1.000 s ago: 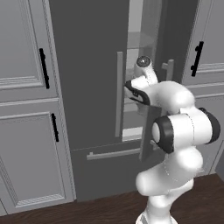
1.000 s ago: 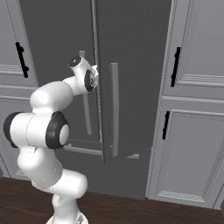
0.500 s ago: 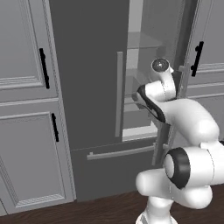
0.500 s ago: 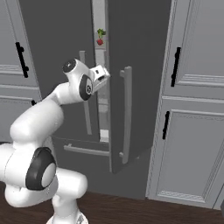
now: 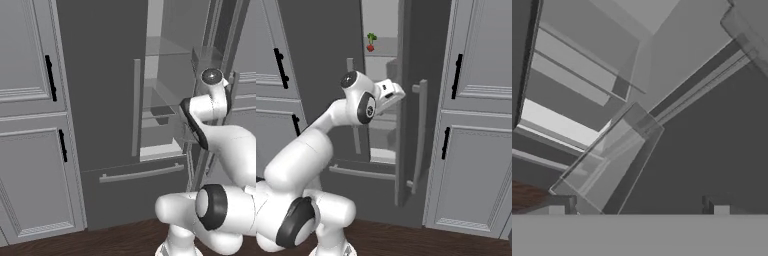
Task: Take the strawberry from the fridge and place it on top of the pancake, located on the dining counter.
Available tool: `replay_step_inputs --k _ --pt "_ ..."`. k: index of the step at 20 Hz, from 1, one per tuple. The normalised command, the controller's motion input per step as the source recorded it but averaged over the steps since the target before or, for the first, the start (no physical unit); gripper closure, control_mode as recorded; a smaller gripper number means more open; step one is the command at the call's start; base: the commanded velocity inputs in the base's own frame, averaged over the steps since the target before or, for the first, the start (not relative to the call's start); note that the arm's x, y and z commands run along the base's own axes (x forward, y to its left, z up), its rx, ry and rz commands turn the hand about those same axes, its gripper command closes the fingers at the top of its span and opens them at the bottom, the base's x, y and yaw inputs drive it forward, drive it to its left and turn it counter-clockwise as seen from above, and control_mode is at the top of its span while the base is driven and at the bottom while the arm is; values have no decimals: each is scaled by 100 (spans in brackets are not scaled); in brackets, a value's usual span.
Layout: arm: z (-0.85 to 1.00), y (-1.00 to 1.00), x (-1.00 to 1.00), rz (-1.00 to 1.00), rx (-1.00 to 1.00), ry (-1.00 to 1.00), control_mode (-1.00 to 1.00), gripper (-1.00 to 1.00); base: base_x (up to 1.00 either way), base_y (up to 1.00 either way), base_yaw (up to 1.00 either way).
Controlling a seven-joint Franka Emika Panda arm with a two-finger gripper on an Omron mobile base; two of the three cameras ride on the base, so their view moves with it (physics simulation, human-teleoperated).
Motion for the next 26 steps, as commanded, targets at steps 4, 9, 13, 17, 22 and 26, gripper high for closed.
replay_step_inputs --k 4,9,13,17,22,26 --pt "1 -91 -3 -2 0 0 -100 -100 0 0 0" --pt "0 -77 14 0 0 0 -100 -100 0 0 0" --pt "0 -11 -25 7 0 -5 -100 -100 0 0 0" --pt "0 58 -82 12 0 -18 -100 -100 0 0 0" --pt "0 100 -13 1 2 -6 -100 -100 0 0 0" --pt "0 100 0 0 6 -4 -100 -100 0 0 0"
